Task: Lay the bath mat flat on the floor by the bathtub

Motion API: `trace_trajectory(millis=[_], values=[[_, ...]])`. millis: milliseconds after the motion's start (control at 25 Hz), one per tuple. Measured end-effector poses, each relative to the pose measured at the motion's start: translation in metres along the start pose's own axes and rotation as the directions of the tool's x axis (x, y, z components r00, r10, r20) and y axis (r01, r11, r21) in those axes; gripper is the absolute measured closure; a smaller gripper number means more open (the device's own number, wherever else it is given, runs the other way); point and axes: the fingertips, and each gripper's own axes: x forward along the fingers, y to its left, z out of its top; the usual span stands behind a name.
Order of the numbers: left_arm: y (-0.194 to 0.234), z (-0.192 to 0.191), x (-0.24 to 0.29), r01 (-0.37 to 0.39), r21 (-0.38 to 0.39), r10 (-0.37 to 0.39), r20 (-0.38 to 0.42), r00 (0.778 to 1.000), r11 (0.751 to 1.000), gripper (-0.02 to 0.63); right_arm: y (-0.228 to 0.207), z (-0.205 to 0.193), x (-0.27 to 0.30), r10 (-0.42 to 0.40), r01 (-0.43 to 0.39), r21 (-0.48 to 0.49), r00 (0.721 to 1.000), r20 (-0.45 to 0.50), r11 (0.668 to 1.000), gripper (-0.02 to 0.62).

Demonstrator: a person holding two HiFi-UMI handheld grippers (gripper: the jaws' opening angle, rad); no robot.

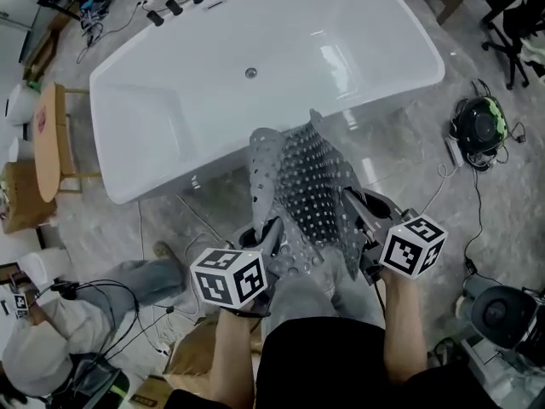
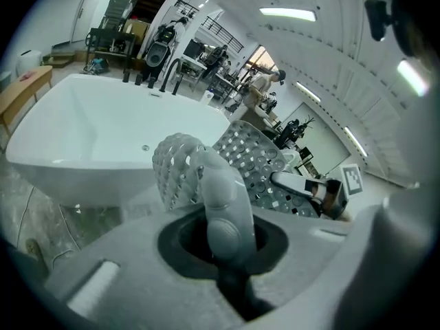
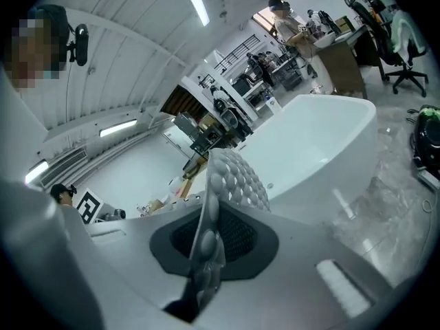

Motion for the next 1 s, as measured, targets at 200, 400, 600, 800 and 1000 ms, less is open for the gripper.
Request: trace_trajectory(millis=[200, 400, 600, 800, 1000], values=[[0.044, -0.023, 0.021, -0.023, -0.043, 0.021, -0.048, 0.999, 0.999, 0.584, -0.024, -0.022, 0.033, -0.029, 0.030, 0.004, 0.998, -0.052, 1.000, 0.575], [0.067, -0.044, 0.045, -0.019, -0.075, 0.014, -0.071, 0.997, 0.997, 0.584, -0.046, -0.040, 0.047, -0.059, 0.057, -0.018, 0.993, -0.103, 0.998, 0.575], [0.088, -0.070, 0.074, -0.028, -0.104, 0.018, -0.099, 0.995, 0.994, 0.584, -0.072, -0.063, 0.058, -0.060, 0.056, -0.033, 0.987, -0.148, 0.998, 0.575], [0.106, -0.091, 0.107, -0.047, -0.105, 0.038, -0.086, 0.996, 0.993, 0.584, -0.113, -0.093, 0.065, -0.073, 0.069, -0.031, 0.983, -0.169, 0.997, 0.575], [0.107, -0.093, 0.109, -0.095, -0.113, 0.084, -0.095, 0.992, 0.989, 0.584, -0.125, -0.091, 0.063, -0.089, 0.083, -0.044, 0.980, -0.179, 0.996, 0.575]])
